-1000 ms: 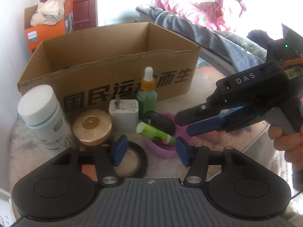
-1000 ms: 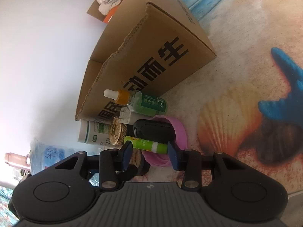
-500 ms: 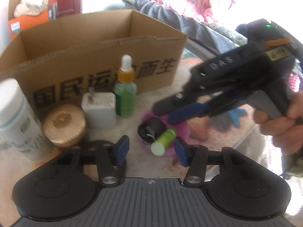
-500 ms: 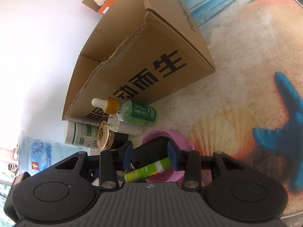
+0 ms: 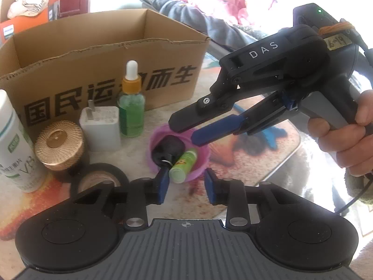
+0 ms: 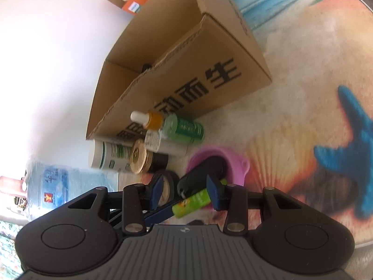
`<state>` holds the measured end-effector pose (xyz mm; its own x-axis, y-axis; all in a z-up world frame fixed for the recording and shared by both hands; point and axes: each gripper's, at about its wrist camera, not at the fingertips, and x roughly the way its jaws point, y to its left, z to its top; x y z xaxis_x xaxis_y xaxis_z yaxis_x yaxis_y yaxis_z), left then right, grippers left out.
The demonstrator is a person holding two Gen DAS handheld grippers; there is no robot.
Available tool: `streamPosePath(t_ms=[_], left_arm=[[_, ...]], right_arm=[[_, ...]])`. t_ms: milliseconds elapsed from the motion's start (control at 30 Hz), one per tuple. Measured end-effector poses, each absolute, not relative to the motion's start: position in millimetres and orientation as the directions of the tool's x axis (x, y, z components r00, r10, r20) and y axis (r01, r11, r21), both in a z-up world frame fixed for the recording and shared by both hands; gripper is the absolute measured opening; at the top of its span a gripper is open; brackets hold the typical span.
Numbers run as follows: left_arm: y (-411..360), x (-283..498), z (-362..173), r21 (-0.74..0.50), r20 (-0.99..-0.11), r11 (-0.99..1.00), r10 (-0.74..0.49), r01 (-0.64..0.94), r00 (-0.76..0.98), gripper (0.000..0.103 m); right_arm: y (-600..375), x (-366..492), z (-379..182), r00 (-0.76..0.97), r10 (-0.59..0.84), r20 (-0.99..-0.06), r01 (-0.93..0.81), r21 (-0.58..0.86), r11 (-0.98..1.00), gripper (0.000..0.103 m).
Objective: Organize rigid objects
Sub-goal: 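Close the right gripper on the green battery in the pink bowl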
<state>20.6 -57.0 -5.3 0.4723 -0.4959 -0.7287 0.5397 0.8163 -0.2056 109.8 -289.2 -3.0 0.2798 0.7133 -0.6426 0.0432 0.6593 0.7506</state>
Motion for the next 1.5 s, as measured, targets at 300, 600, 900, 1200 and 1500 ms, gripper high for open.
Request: streamPosePath(t_ms=[300, 600, 900, 1200, 1500], left_arm=[[-67, 20, -10, -0.222, -0.727, 0.799, -0.518, 0.559, 0.452, 0.023], [-74, 29, -10, -0.246, -0.722, 0.795, -0.532, 0.554, 0.443, 0.023], [-81, 38, -13, -0.249, -0.733, 0.817, -0.51, 0.519, 0.45, 0.024], [-78, 45, -27, -0.305, -0.762, 0.827, -0.509, 0.472, 0.401, 0.012], [-79, 32, -18, -0.274, -0.735, 0.813, -0.521, 0.514, 0.433, 0.009]], right_arm=[[-283, 113, -6, 0.211, 0.668, -0.714, 0.086, 0.694, 0.715, 0.044], [-278, 123, -1, 0.198, 0.616, -0.763, 0.075, 0.638, 0.766, 0.038], [-278, 124, -1, 0.199, 0.598, -0.777, 0.068, 0.619, 0.782, 0.032], [-283, 117, -13, 0.205, 0.637, -0.743, 0.101, 0.663, 0.742, 0.027], [-286, 108, -9, 0.238, 0.676, -0.697, 0.079, 0.708, 0.702, 0.021]])
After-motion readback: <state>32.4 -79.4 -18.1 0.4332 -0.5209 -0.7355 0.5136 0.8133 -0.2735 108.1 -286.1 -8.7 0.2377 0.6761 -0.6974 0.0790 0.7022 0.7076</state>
